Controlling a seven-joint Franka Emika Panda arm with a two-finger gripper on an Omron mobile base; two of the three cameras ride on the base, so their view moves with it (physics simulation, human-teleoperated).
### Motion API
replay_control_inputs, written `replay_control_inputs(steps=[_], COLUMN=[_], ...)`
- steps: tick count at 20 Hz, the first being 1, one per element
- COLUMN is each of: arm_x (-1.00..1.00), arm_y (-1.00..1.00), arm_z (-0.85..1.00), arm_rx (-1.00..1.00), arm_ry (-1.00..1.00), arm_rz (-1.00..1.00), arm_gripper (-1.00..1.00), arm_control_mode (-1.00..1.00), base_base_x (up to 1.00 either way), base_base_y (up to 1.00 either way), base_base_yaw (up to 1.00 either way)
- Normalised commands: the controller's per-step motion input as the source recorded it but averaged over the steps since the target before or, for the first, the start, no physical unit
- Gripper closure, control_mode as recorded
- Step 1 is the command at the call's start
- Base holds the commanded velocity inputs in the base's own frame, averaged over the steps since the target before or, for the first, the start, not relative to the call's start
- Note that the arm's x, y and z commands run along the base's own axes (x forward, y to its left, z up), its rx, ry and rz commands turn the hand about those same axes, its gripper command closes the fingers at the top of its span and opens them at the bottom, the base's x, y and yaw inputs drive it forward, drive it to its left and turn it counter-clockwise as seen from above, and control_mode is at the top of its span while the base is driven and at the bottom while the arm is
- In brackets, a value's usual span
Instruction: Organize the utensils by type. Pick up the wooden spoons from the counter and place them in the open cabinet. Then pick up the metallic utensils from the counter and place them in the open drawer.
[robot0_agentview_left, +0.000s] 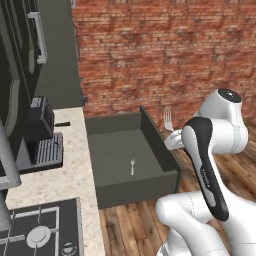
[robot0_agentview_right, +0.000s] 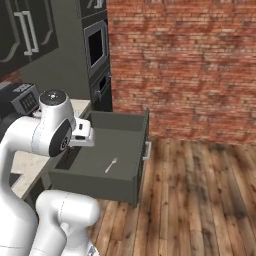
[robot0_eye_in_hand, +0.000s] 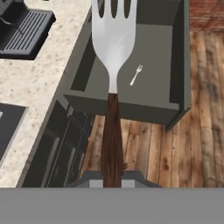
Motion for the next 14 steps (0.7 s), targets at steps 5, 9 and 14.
replay_control_inputs(steps=[5, 9, 14], arm_x=[0.0, 0.0, 0.0], arm_y=[0.0, 0.0, 0.0], arm_z=[0.0, 0.0, 0.0], arm_rx=[0.0, 0.0, 0.0], arm_ry=[0.0, 0.0, 0.0], arm_rz=[0.0, 0.0, 0.0], arm_gripper=[1.0, 1.0, 1.0], arm_control_mode=[1.0, 1.0, 1.0], base_base_x=[0.43, 0.42, 0.4], base_base_y=[0.19, 0.2, 0.19], base_base_yaw=[0.02, 0.01, 0.01])
